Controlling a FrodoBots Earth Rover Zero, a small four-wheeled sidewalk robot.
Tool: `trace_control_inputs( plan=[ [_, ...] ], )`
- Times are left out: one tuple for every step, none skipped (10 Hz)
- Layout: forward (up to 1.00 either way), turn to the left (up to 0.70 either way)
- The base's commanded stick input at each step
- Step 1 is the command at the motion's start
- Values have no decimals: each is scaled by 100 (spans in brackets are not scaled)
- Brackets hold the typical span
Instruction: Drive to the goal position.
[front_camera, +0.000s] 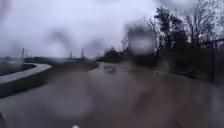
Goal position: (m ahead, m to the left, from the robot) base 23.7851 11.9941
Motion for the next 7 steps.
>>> trace_control_inputs(
  plan=[
    [70,0],
    [70,0],
    [70,0],
    [70,0],
    [70,0],
    [70,0],
    [70,0]
  ],
)
